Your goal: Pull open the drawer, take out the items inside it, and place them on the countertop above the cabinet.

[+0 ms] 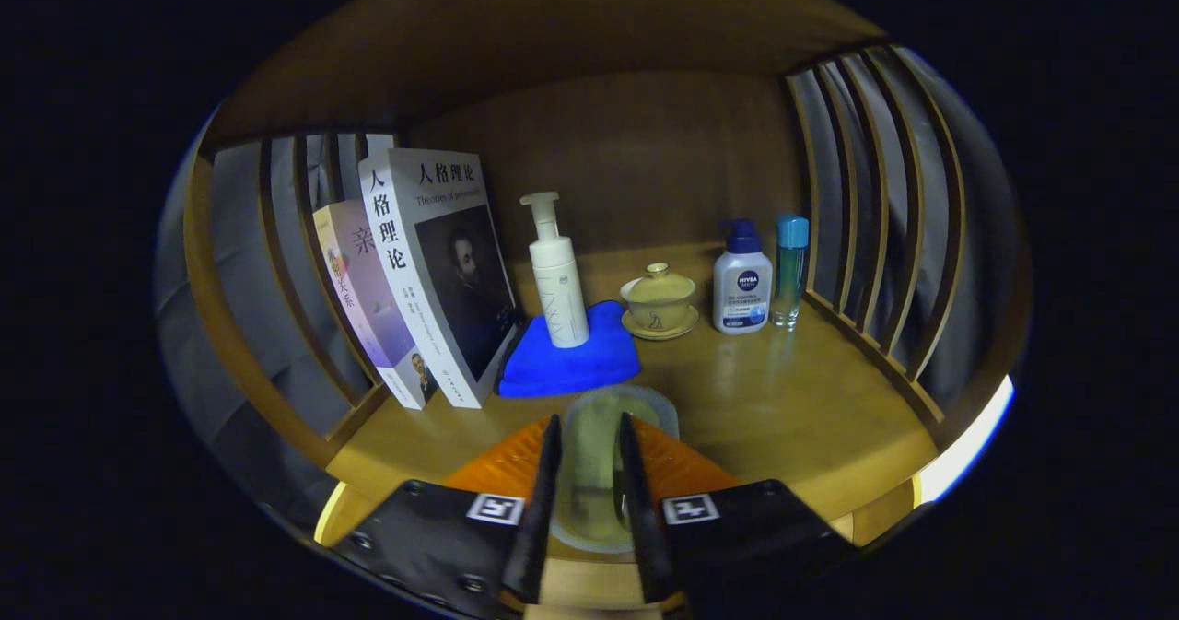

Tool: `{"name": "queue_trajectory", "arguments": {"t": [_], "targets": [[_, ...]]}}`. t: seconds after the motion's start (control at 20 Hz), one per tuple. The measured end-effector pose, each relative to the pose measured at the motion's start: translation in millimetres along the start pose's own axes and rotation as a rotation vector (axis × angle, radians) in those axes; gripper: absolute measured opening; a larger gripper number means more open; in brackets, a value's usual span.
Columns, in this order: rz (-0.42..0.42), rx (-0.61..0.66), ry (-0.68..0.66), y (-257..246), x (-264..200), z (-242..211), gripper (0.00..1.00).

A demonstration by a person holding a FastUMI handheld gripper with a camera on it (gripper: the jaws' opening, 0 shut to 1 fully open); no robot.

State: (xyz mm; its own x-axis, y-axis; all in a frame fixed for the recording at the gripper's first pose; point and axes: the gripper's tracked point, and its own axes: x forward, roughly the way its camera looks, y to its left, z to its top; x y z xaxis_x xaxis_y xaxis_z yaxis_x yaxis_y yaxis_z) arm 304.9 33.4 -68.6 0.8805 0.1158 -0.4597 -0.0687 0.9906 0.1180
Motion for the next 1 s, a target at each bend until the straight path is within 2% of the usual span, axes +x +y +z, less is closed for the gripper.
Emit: {"name": "queue_trajectory", "arguments": {"t": [0.1, 0.3, 0.45, 0.7, 1.0], "targets": [[0.009, -0.024, -0.040, 5.6, -9.0, 6.4, 0.56], [-0.029, -0.064, -0.166, 2.3, -43.8, 22.2, 0.99], [-0.007, -0.054, -0.252, 7.4, -81.7, 19.5, 0.98], [-0.008, -0.121, -0.301, 9.5, -131.6, -5.4, 0.98], [0.000, -0.169, -0.433, 26.1, -192.9, -26.5, 0.98]]}}
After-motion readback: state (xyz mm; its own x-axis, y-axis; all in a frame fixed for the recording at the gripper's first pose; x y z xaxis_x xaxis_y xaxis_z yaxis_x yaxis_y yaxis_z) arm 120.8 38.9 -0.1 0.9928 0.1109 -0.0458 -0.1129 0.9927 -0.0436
